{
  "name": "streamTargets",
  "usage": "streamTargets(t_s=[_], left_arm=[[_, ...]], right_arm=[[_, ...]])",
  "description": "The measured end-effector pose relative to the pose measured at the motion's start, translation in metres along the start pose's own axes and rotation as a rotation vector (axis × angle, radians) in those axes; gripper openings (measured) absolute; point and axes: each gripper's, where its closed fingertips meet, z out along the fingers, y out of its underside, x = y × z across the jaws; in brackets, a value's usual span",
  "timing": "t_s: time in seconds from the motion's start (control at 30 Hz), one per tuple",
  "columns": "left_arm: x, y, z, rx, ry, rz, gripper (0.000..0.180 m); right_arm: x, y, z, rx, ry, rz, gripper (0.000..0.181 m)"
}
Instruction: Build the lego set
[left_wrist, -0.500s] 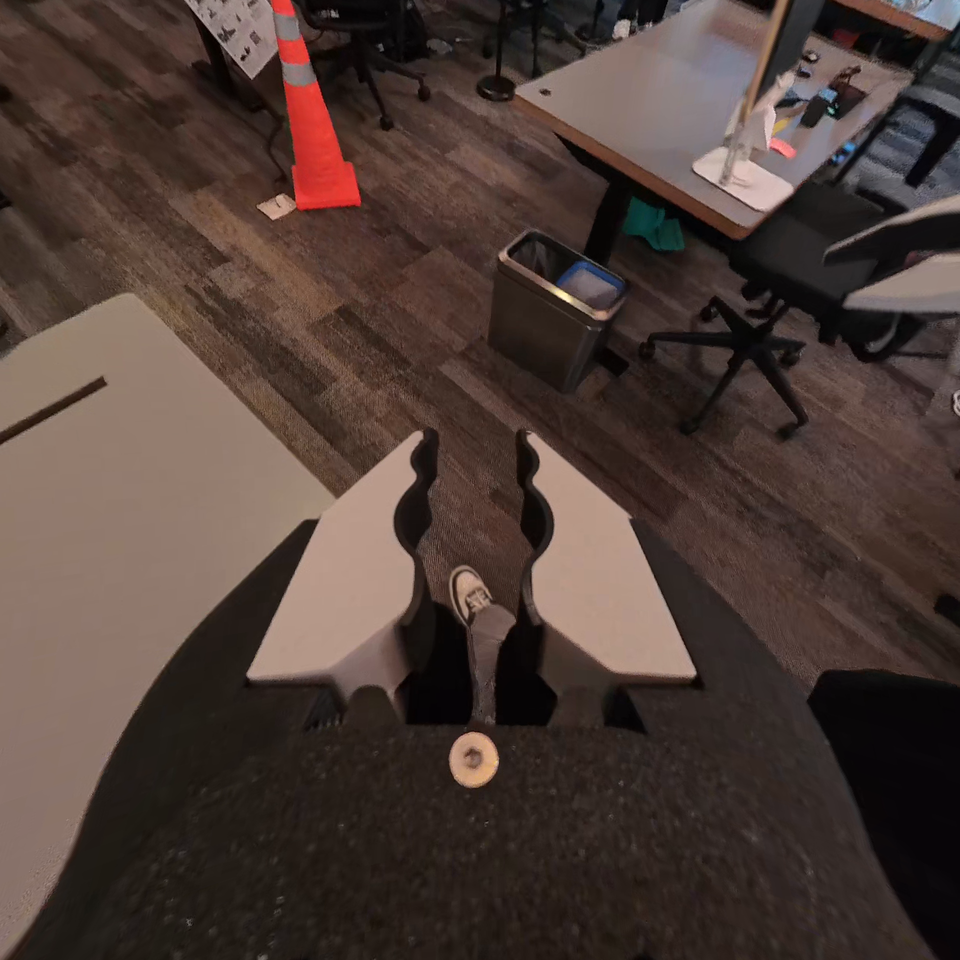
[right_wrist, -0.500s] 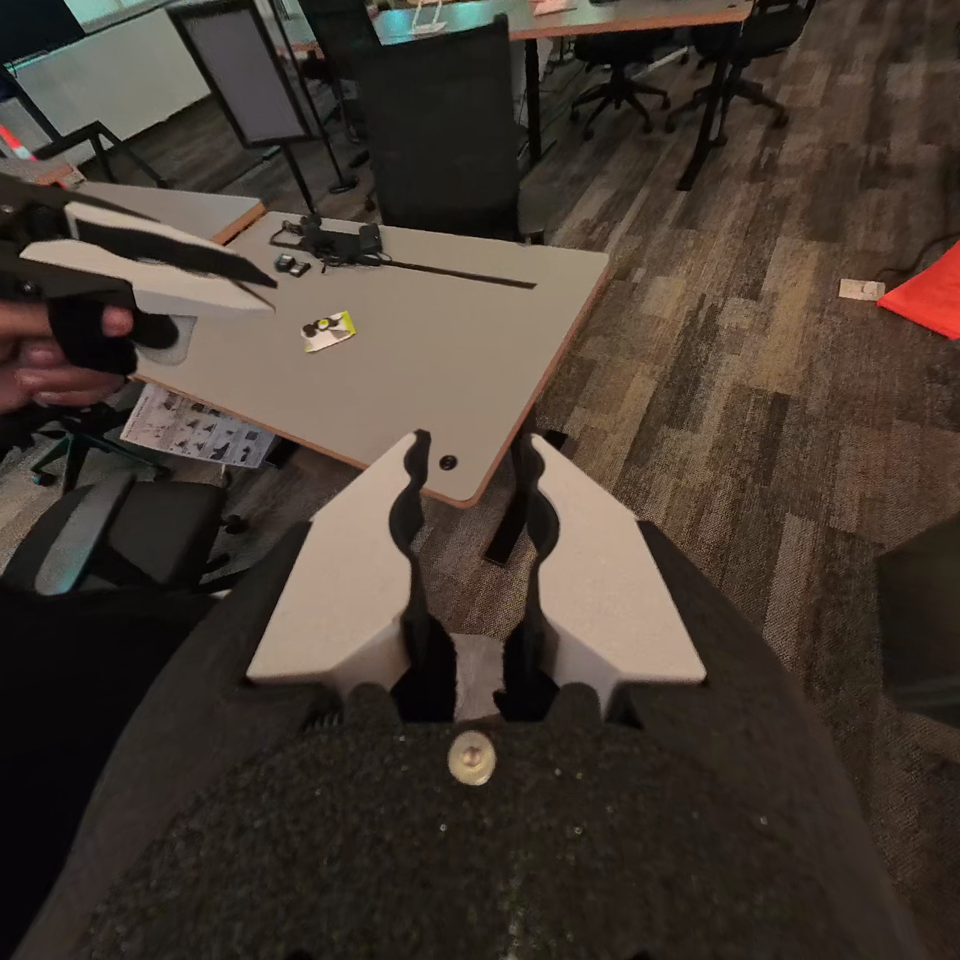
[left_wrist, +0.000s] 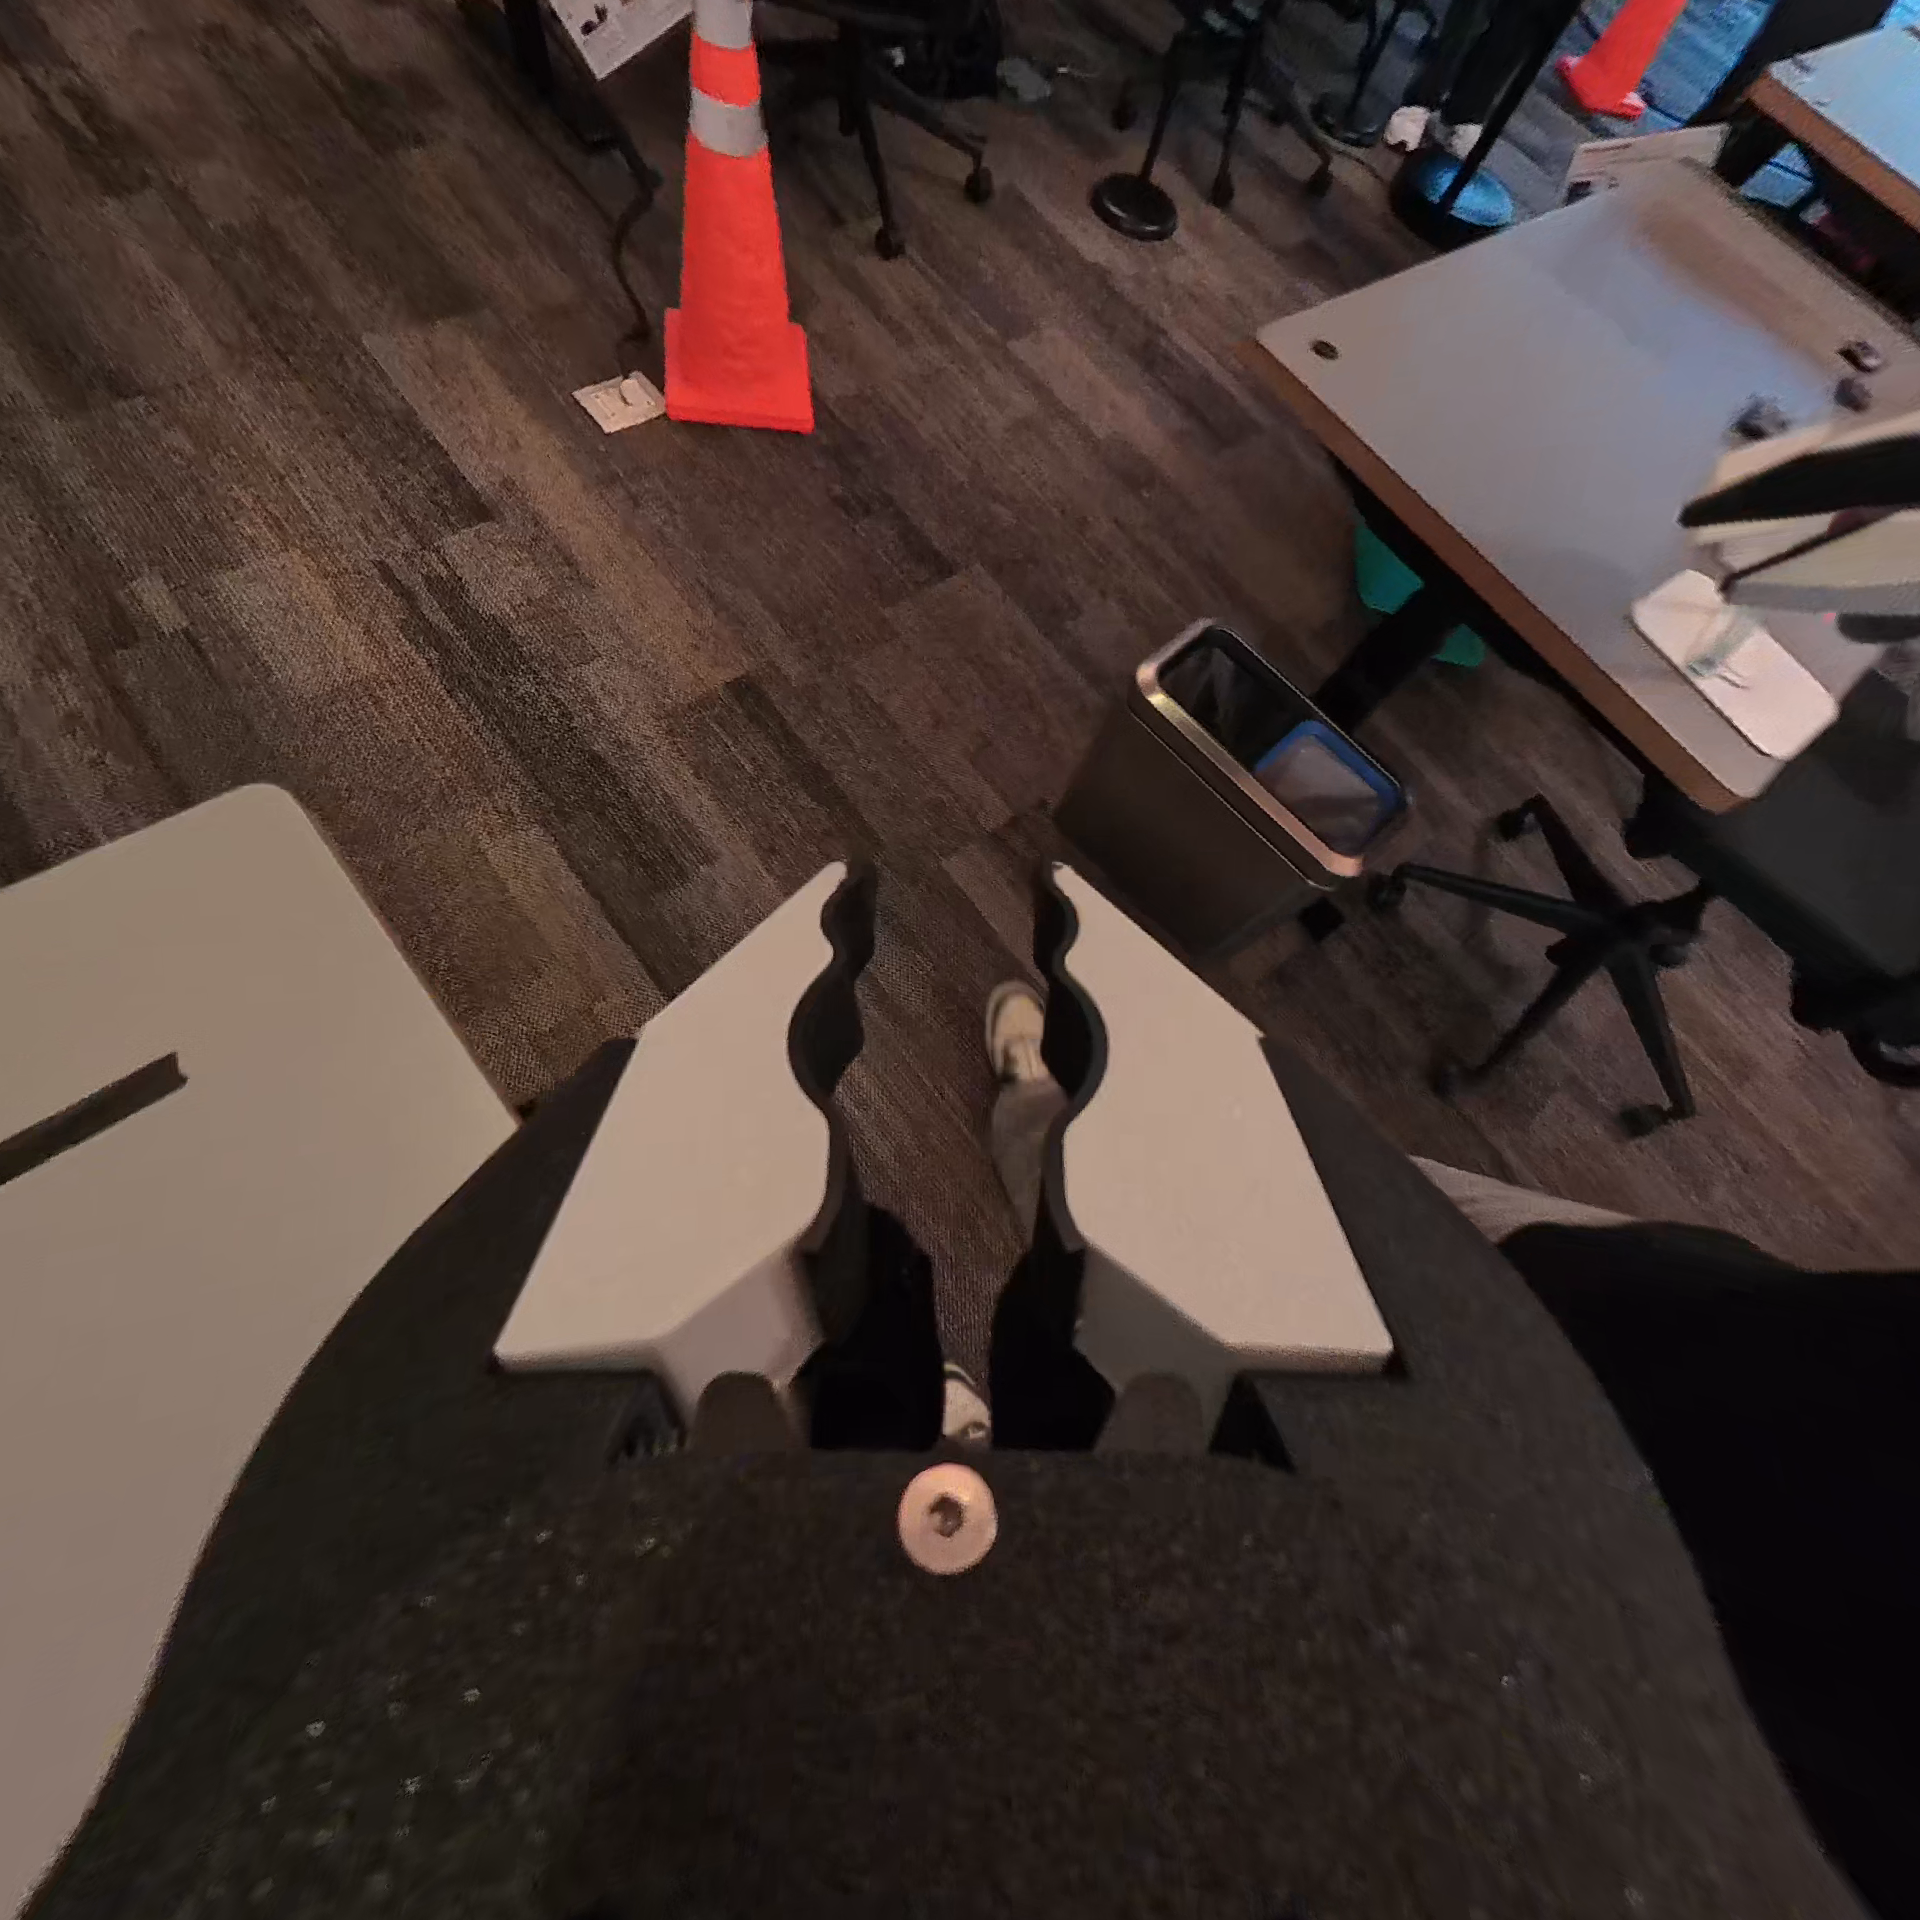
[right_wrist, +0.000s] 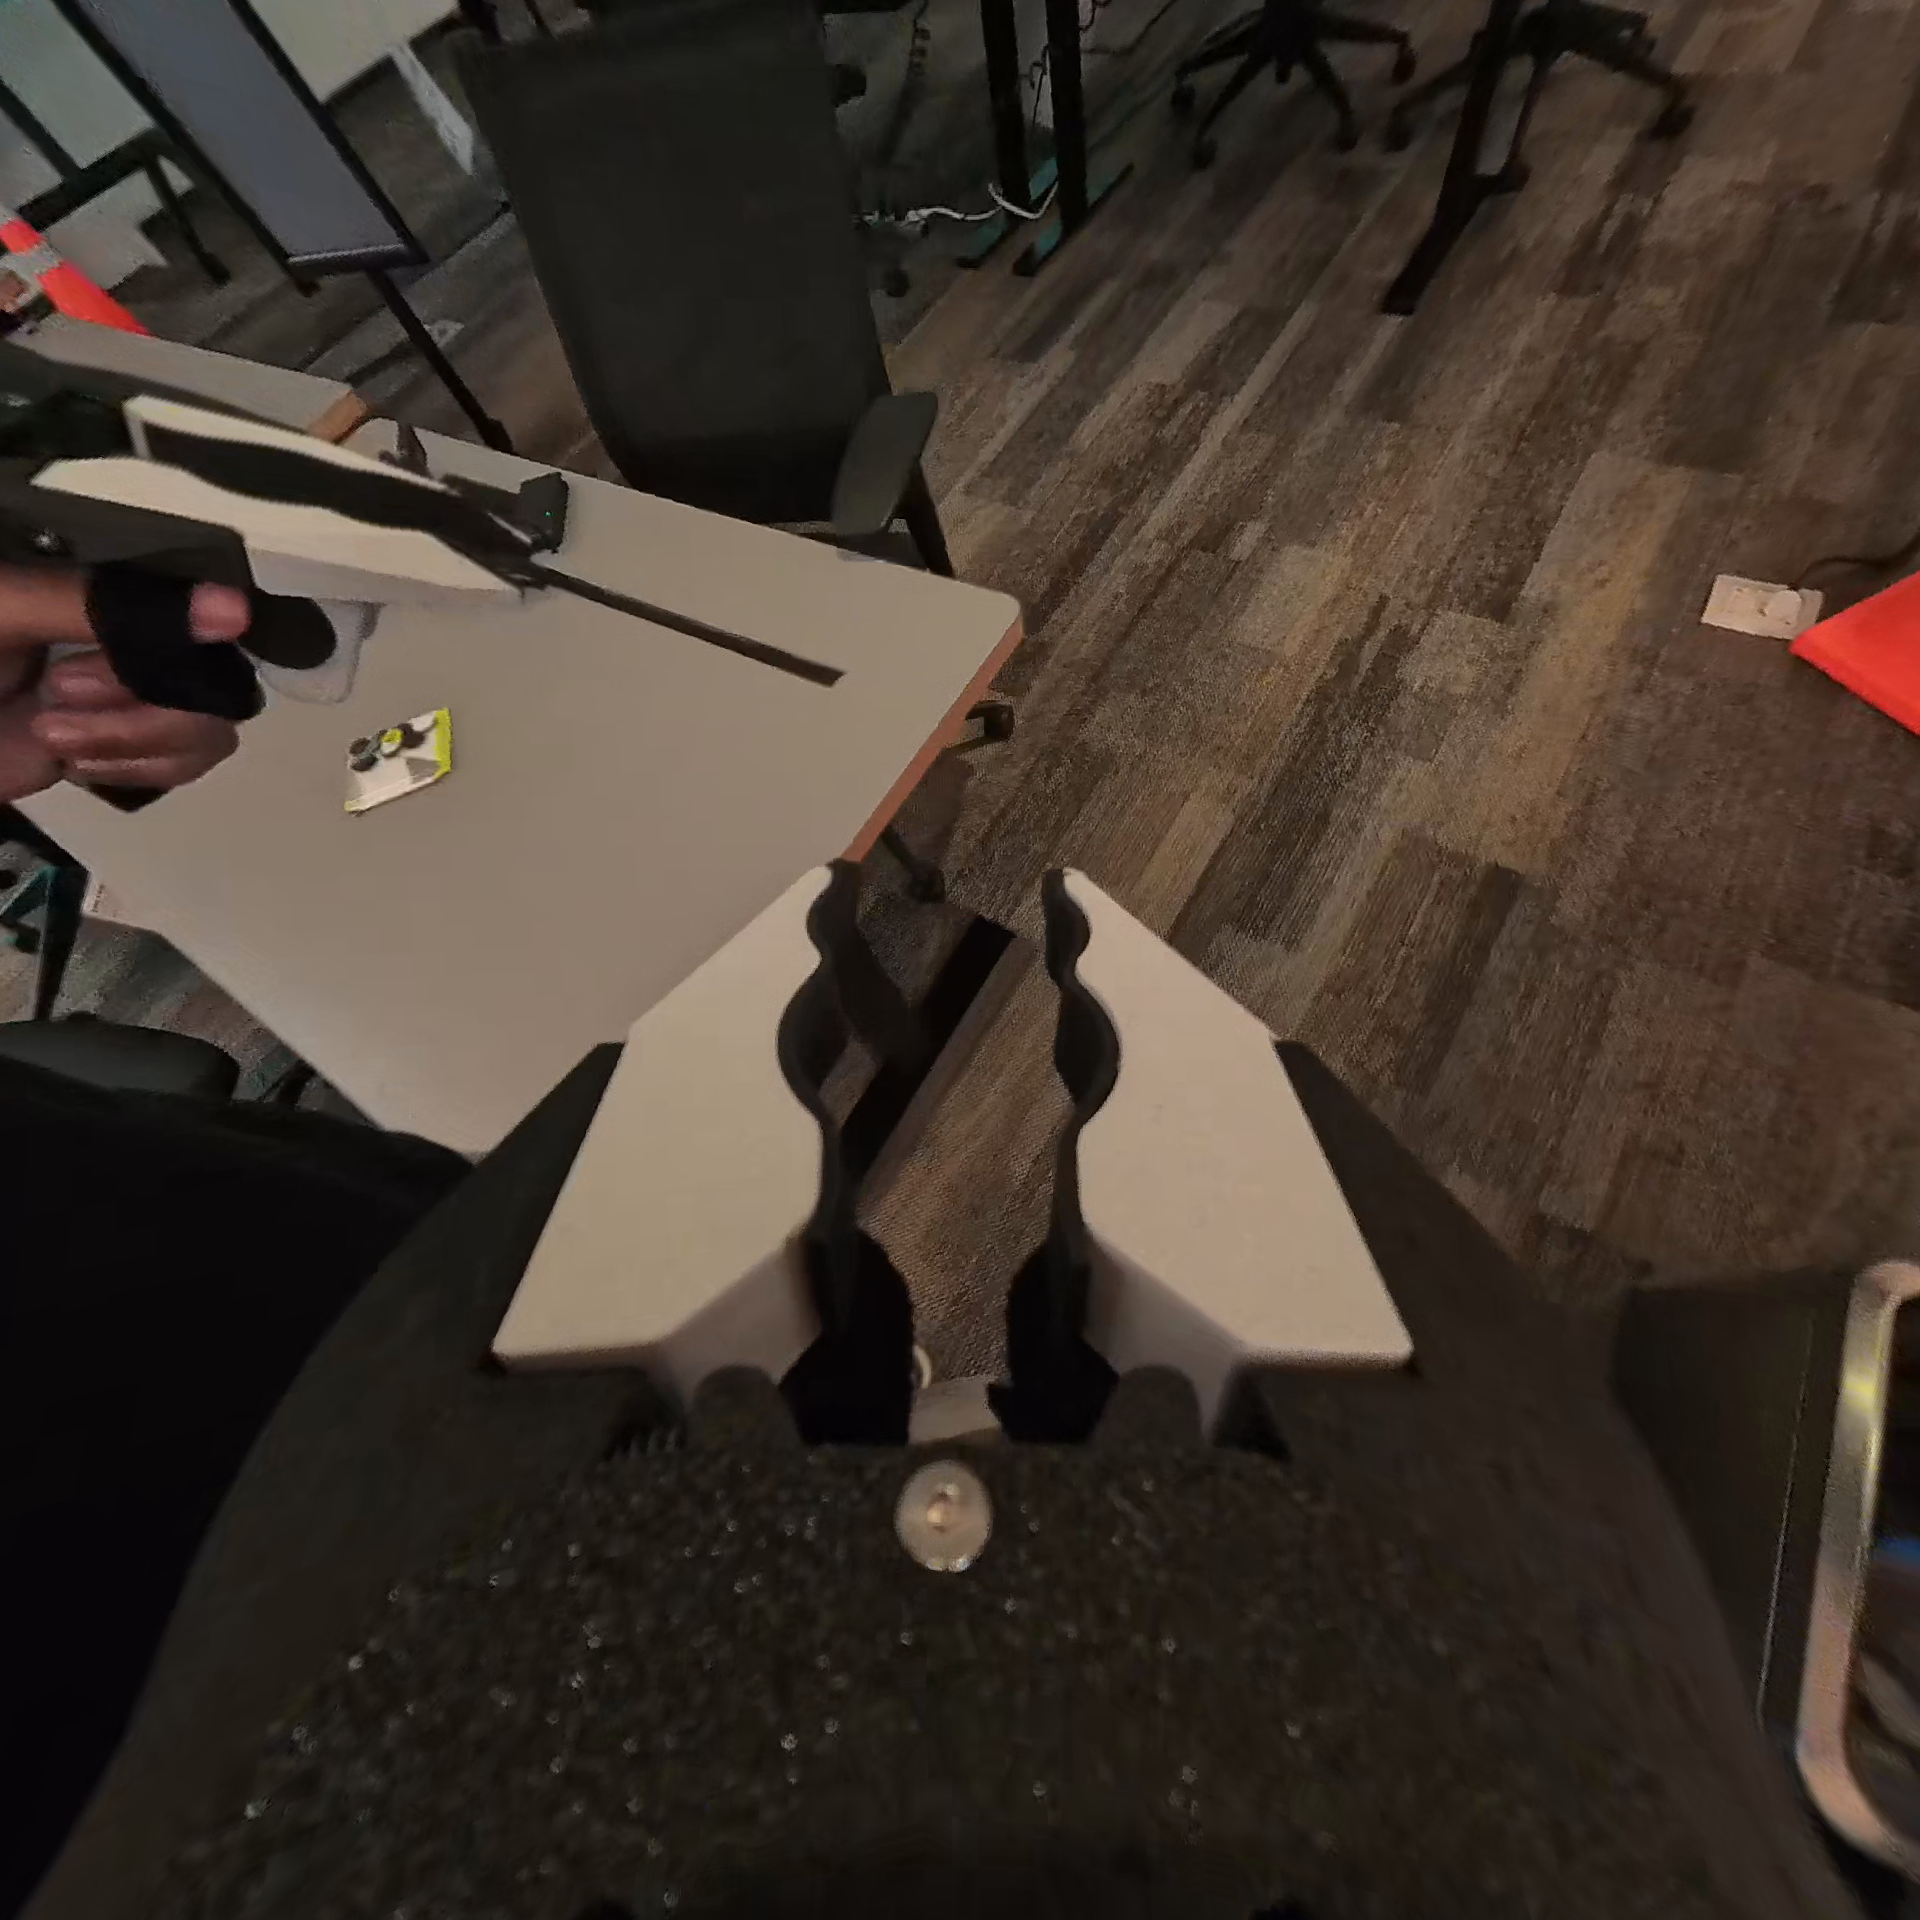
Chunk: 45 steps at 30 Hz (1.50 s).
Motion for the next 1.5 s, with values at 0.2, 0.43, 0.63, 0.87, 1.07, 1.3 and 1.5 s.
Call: streamTargets(t_s=[0.2,0.43,0.63,0.87,1.07,1.3,1.5], left_arm=[[-0.061,-0.056,0.130,-0.052,-0.127,-0.100,0.028],[-0.132,-0.164,0.224,-0.064,-0.295,-0.208,0.027],[-0.222,-0.248,0.290,0.022,-0.404,-0.289,0.027],[-0.391,-0.313,0.353,0.116,-0.510,-0.356,0.028],[-0.554,-0.370,0.342,0.246,-0.600,-0.548,0.029],[-0.692,-0.356,0.275,0.275,-0.845,-0.668,0.027],[-0.806,-0.294,0.210,0.313,-1.127,-0.897,0.028]], right_arm=[[0.141,-0.061,0.119,-0.041,-0.148,-0.060,0.035],[0.268,-0.181,0.231,-0.110,-0.356,-0.174,0.037],[0.348,-0.275,0.350,-0.123,-0.460,-0.298,0.038],[0.371,-0.380,0.525,-0.111,-0.553,-0.357,0.037],[0.341,-0.472,0.663,-0.163,-0.679,-0.404,0.036],[0.271,-0.545,0.837,-0.246,-0.885,-0.571,0.037],[0.162,-0.595,1.006,-0.297,-1.134,-0.679,0.037]])
